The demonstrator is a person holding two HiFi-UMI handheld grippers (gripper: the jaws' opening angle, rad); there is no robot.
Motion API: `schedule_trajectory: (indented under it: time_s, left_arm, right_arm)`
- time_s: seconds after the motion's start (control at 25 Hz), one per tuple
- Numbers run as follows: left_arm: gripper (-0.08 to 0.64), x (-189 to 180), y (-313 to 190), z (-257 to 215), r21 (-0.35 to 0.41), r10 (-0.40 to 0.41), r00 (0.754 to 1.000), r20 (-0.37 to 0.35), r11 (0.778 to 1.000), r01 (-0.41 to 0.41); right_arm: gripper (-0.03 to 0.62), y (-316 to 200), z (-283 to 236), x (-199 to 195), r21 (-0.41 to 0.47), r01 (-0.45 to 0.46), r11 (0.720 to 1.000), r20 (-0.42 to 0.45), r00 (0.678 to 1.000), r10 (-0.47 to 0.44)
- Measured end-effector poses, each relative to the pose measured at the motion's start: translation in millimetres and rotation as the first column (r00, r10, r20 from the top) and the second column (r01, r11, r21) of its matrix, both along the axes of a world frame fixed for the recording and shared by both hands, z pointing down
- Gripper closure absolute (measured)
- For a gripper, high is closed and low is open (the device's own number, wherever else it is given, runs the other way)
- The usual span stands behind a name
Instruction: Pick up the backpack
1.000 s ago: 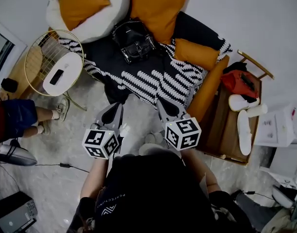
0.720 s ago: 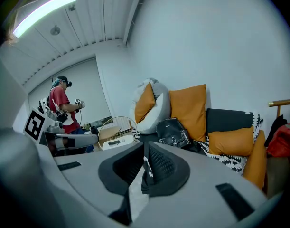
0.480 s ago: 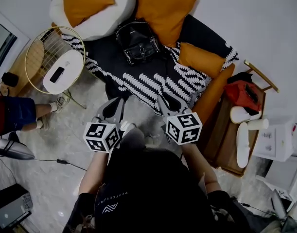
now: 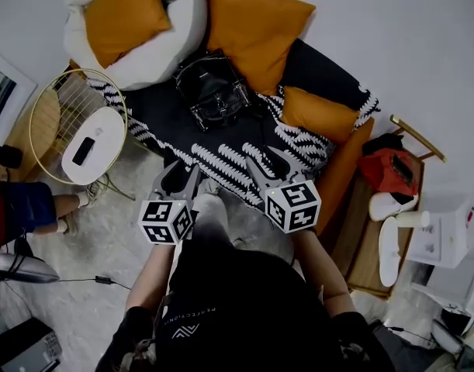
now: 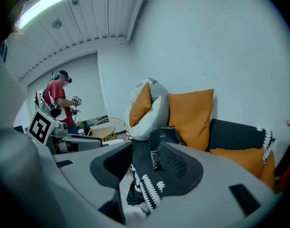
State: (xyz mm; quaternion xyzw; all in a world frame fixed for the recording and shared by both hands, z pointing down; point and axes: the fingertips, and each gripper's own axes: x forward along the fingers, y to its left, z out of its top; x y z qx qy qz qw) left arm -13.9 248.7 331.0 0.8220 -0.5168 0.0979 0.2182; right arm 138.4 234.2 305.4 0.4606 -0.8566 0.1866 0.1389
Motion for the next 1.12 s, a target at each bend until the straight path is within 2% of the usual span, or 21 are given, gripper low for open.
schedule_trajectory:
  time_s: [0.28, 0.6, 0.88, 1.12]
  left_arm:
    - [0.383, -11.8, -97.4, 25.9, -0.022, 0.022, 0.999, 0.044, 1.0, -0.022]
    - [0.353, -48.9, -195.7, 75.1, -0.108, 0.021, 0.998, 0.055, 0.994, -0.015]
    - [0.333, -62.9, -253.1, 116.4, -0.175, 0.039, 0.998, 0.049, 0.984, -0.029]
    - [0.319, -62.1, -285.7, 161.5, -0.232, 0.043, 0.998, 0.042, 0.972, -0.032]
  right_arm:
    - [0.381, -93.1, 21.1, -12.5, -0.054, 0.006, 0.999, -0.019, 1.0, -0.007]
    - [0.357, -204.1, 68.9, -38.7, -0.114, 0.046, 0.992, -0.104, 0.993, -0.058]
    - [0.362, -285.1, 109.2, -49.3, -0.146, 0.067, 0.987, -0.185, 0.978, -0.094]
    - [0.362, -333.1, 154.8, -54.7, -0.181, 0.076, 0.981, -0.236, 0.964, -0.118]
